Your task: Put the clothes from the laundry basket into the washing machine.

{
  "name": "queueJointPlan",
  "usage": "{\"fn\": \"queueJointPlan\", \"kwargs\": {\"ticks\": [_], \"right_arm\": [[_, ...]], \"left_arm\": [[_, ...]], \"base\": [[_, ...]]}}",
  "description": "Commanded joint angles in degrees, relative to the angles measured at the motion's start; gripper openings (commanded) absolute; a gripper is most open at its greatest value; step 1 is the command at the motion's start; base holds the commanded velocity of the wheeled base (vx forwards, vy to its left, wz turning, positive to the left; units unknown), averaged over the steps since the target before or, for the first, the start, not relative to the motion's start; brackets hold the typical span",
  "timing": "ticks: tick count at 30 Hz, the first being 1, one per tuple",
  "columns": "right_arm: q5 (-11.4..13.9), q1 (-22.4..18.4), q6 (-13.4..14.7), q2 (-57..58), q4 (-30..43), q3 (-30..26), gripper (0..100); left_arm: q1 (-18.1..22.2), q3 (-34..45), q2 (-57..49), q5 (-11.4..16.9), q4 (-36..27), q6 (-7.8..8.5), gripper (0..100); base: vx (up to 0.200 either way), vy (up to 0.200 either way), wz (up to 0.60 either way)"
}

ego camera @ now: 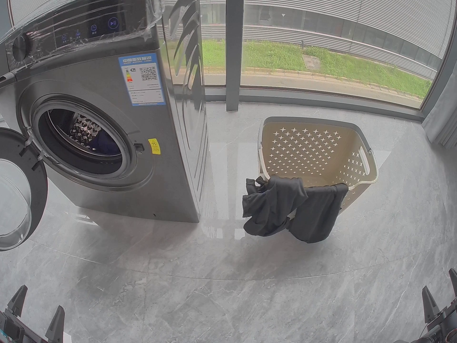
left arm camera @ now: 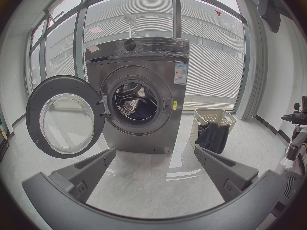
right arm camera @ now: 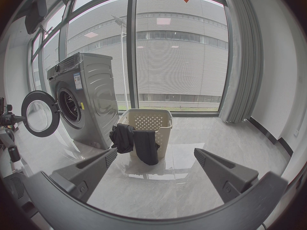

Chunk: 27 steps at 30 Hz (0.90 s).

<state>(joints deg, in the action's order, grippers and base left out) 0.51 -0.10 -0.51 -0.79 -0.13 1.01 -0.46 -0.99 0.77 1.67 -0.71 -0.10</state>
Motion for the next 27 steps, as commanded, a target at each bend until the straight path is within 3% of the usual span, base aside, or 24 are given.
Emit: {"fn": "queueJointPlan", "kwargs": {"ticks": [1, 11, 21, 27], "right_arm": [[0.02, 0.01, -0.02, 0.7, -0.04, -1.01, 100], [-0.07, 0.01, 0.25, 0.7, -0.04, -1.01, 100], [0.02, -0.08, -0.1, 0.62, -0.04, -1.01, 100], [0.1, 0.01, -0.02, 0.79, -1.45, 0.13, 100]], "left_arm": [[0.02, 0.72, -0.68, 0.0, 0.0, -0.08, 100], [0.02, 0.72, -0.68, 0.0, 0.0, 0.01, 100], [-0.06, 0.72, -0.68, 0.0, 0.0, -0.08, 100], [-0.06, 0.72, -0.68, -0.09, 0.0, -0.08, 100]], "base": [[0.0, -0.2, 0.0], [0.0, -0.2, 0.0], [0.0, 0.0, 0.0], [0.2, 0.0, 0.0]]}}
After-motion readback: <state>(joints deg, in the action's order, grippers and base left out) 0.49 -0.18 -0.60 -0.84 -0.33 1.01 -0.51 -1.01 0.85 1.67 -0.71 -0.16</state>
